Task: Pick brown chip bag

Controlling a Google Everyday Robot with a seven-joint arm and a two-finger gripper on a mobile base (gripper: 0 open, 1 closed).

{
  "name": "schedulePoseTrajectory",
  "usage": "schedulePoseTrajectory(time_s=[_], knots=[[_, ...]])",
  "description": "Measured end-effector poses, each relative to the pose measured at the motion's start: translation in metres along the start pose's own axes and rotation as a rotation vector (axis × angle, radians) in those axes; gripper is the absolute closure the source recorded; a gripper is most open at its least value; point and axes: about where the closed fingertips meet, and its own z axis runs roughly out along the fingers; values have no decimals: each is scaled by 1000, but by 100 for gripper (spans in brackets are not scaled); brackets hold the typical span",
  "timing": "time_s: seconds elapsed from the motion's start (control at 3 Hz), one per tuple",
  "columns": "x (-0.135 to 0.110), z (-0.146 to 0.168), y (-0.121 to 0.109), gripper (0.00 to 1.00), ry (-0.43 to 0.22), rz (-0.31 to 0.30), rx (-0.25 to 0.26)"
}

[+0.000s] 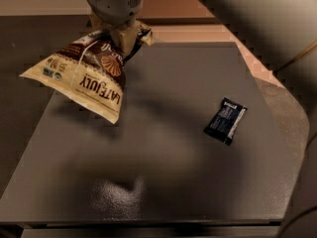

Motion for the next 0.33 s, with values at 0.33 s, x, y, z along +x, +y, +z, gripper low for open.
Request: schedulePoseTrajectory(time_s=[0.33], knots=[[0, 0, -8, 100, 3, -1, 30]])
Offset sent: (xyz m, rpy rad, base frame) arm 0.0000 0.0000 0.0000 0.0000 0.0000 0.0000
